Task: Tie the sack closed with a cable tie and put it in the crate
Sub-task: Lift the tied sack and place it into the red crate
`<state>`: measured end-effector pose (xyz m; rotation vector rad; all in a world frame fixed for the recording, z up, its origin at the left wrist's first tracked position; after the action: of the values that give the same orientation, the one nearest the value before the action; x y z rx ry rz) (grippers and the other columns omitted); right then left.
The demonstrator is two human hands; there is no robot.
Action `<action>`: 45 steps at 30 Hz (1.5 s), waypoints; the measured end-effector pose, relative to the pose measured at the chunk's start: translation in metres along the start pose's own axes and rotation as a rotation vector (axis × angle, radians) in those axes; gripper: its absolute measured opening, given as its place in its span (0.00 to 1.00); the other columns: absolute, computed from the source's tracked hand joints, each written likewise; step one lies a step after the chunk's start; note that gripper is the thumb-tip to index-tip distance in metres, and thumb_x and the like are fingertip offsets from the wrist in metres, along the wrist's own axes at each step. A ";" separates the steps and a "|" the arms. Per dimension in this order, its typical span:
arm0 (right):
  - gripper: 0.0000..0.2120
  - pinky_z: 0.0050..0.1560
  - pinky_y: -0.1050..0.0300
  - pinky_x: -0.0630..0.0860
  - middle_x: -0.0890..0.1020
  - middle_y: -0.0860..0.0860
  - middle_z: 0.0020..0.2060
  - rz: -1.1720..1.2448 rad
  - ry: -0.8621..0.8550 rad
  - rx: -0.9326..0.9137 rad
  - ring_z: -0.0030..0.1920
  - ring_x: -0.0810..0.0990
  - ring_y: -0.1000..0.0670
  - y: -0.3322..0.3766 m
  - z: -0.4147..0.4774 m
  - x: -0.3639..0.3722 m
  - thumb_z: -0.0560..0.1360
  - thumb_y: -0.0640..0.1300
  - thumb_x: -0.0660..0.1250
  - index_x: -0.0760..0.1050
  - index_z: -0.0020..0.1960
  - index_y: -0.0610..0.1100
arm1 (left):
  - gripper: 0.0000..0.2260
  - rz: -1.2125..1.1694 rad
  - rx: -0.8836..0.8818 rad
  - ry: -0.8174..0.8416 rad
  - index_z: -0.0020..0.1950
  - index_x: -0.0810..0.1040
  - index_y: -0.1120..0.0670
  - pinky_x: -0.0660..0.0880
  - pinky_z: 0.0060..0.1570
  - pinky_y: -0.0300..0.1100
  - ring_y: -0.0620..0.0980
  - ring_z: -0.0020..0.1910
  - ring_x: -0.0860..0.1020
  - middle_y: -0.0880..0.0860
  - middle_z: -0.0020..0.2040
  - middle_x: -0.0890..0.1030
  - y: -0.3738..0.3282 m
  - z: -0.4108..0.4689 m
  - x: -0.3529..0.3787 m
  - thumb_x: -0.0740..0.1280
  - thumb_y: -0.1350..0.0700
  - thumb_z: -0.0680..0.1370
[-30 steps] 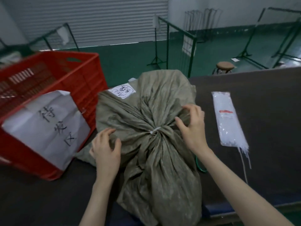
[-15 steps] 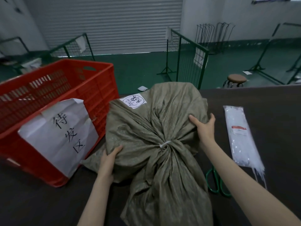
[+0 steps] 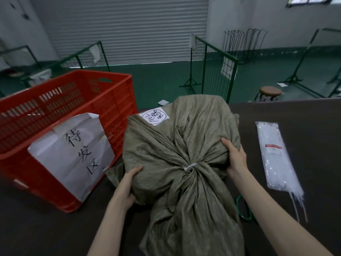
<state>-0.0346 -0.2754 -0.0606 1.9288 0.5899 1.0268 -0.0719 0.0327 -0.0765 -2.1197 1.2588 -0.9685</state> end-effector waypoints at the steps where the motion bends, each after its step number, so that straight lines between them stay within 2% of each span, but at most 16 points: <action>1: 0.27 0.44 0.57 0.76 0.81 0.48 0.52 0.007 -0.006 -0.003 0.50 0.81 0.49 0.000 -0.002 0.000 0.67 0.42 0.75 0.73 0.65 0.45 | 0.18 0.000 0.022 -0.005 0.60 0.77 0.55 0.76 0.52 0.51 0.58 0.54 0.80 0.58 0.55 0.82 0.001 -0.001 0.000 0.71 0.53 0.72; 4: 0.26 0.42 0.58 0.76 0.82 0.48 0.53 0.035 0.003 -0.008 0.50 0.81 0.49 0.000 -0.006 -0.003 0.67 0.41 0.74 0.74 0.65 0.44 | 0.21 0.003 0.084 -0.043 0.63 0.76 0.54 0.76 0.54 0.52 0.57 0.54 0.80 0.57 0.56 0.82 0.005 -0.004 -0.004 0.71 0.53 0.71; 7: 0.26 0.42 0.58 0.77 0.82 0.47 0.56 0.063 0.023 -0.017 0.51 0.82 0.49 -0.002 -0.010 -0.010 0.68 0.40 0.74 0.73 0.65 0.43 | 0.21 0.057 0.156 -0.056 0.64 0.76 0.54 0.77 0.47 0.48 0.55 0.52 0.80 0.57 0.57 0.81 0.004 -0.010 -0.006 0.70 0.53 0.72; 10: 0.25 0.50 0.52 0.78 0.82 0.45 0.57 0.129 0.035 -0.006 0.54 0.81 0.47 -0.004 -0.014 -0.019 0.69 0.39 0.72 0.73 0.65 0.43 | 0.19 0.105 0.260 -0.028 0.64 0.75 0.55 0.75 0.45 0.44 0.52 0.50 0.79 0.55 0.56 0.81 -0.001 -0.016 -0.002 0.67 0.56 0.74; 13: 0.26 0.60 0.44 0.75 0.82 0.45 0.58 0.191 0.047 0.001 0.57 0.80 0.45 0.000 -0.016 -0.023 0.68 0.39 0.73 0.73 0.65 0.43 | 0.18 0.118 0.336 0.005 0.65 0.75 0.56 0.75 0.46 0.45 0.52 0.52 0.79 0.55 0.57 0.80 -0.009 -0.020 0.007 0.66 0.57 0.75; 15: 0.26 0.62 0.42 0.74 0.82 0.45 0.57 0.238 0.055 -0.027 0.58 0.80 0.44 0.007 -0.014 -0.023 0.67 0.39 0.73 0.74 0.65 0.43 | 0.19 0.115 0.379 0.018 0.64 0.75 0.57 0.75 0.47 0.46 0.53 0.54 0.79 0.56 0.58 0.81 -0.014 -0.020 0.012 0.67 0.58 0.74; 20: 0.30 0.56 0.49 0.78 0.81 0.45 0.60 0.295 0.133 -0.115 0.59 0.80 0.46 0.035 -0.011 -0.012 0.66 0.42 0.75 0.72 0.66 0.43 | 0.22 0.093 0.456 0.041 0.65 0.74 0.63 0.75 0.46 0.45 0.53 0.53 0.80 0.60 0.61 0.79 -0.029 -0.018 0.025 0.68 0.58 0.73; 23: 0.35 0.60 0.46 0.76 0.79 0.44 0.62 0.325 0.178 -0.165 0.62 0.78 0.45 0.053 -0.013 -0.003 0.62 0.46 0.77 0.72 0.67 0.43 | 0.22 0.056 0.538 0.047 0.65 0.72 0.65 0.75 0.46 0.45 0.56 0.55 0.79 0.62 0.60 0.79 -0.043 -0.020 0.033 0.68 0.59 0.73; 25: 0.35 0.64 0.45 0.73 0.78 0.43 0.63 0.357 0.195 -0.225 0.63 0.78 0.45 0.063 -0.016 0.004 0.63 0.45 0.76 0.71 0.67 0.41 | 0.20 0.034 0.593 0.059 0.64 0.73 0.65 0.75 0.46 0.44 0.57 0.57 0.78 0.58 0.57 0.79 -0.054 -0.026 0.039 0.67 0.61 0.73; 30: 0.32 0.67 0.43 0.70 0.76 0.42 0.65 0.406 0.292 -0.327 0.65 0.75 0.44 0.090 -0.030 0.032 0.67 0.42 0.73 0.69 0.69 0.39 | 0.24 -0.058 0.728 0.014 0.68 0.69 0.64 0.74 0.42 0.42 0.48 0.48 0.78 0.56 0.58 0.76 -0.082 -0.045 0.046 0.66 0.61 0.72; 32: 0.28 0.67 0.43 0.71 0.75 0.41 0.66 0.426 0.326 -0.332 0.65 0.75 0.43 0.099 -0.033 0.043 0.70 0.40 0.70 0.69 0.69 0.39 | 0.24 -0.102 0.769 0.025 0.65 0.71 0.60 0.75 0.43 0.42 0.50 0.52 0.77 0.54 0.58 0.76 -0.093 -0.055 0.047 0.67 0.59 0.69; 34: 0.25 0.64 0.44 0.73 0.76 0.42 0.65 0.434 0.345 -0.324 0.63 0.77 0.44 0.107 -0.036 0.055 0.71 0.39 0.68 0.70 0.68 0.39 | 0.19 -0.115 0.855 0.055 0.58 0.74 0.57 0.75 0.44 0.39 0.49 0.52 0.77 0.51 0.54 0.78 -0.104 -0.067 0.047 0.67 0.59 0.67; 37: 0.29 0.60 0.47 0.76 0.78 0.43 0.63 0.441 0.365 -0.303 0.61 0.79 0.46 0.119 -0.039 0.081 0.68 0.43 0.71 0.70 0.67 0.41 | 0.13 -0.131 0.958 0.089 0.54 0.76 0.51 0.73 0.54 0.44 0.49 0.54 0.78 0.49 0.53 0.79 -0.120 -0.086 0.044 0.66 0.61 0.70; 39: 0.34 0.58 0.49 0.77 0.78 0.44 0.64 0.442 0.391 -0.283 0.61 0.78 0.46 0.126 -0.045 0.103 0.63 0.46 0.74 0.71 0.68 0.41 | 0.12 -0.158 1.025 0.103 0.53 0.77 0.50 0.72 0.56 0.48 0.49 0.53 0.78 0.49 0.51 0.80 -0.131 -0.099 0.039 0.63 0.63 0.73; 41: 0.34 0.57 0.50 0.77 0.77 0.43 0.64 0.477 0.437 -0.279 0.61 0.78 0.45 0.129 -0.046 0.124 0.63 0.46 0.74 0.71 0.68 0.41 | 0.13 -0.164 1.094 0.095 0.55 0.76 0.51 0.73 0.57 0.47 0.47 0.52 0.80 0.48 0.50 0.81 -0.141 -0.110 0.034 0.61 0.65 0.75; 45: 0.27 0.60 0.49 0.76 0.77 0.42 0.62 0.530 0.567 -0.244 0.62 0.76 0.44 0.121 -0.048 0.167 0.70 0.44 0.68 0.71 0.67 0.39 | 0.15 -0.204 1.224 0.024 0.56 0.76 0.49 0.74 0.59 0.43 0.45 0.53 0.80 0.44 0.49 0.83 -0.161 -0.125 0.014 0.61 0.64 0.74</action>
<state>0.0187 -0.1983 0.1290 1.5983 0.2280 1.9206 -0.0768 0.0873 0.1204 -1.2300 0.2317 -1.3538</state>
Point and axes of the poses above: each hand's wrist, its own z-axis towards the middle knuckle, its own x-axis out of the palm, y = z × x, the point moved 1 cm from there along z, towards the middle knuckle
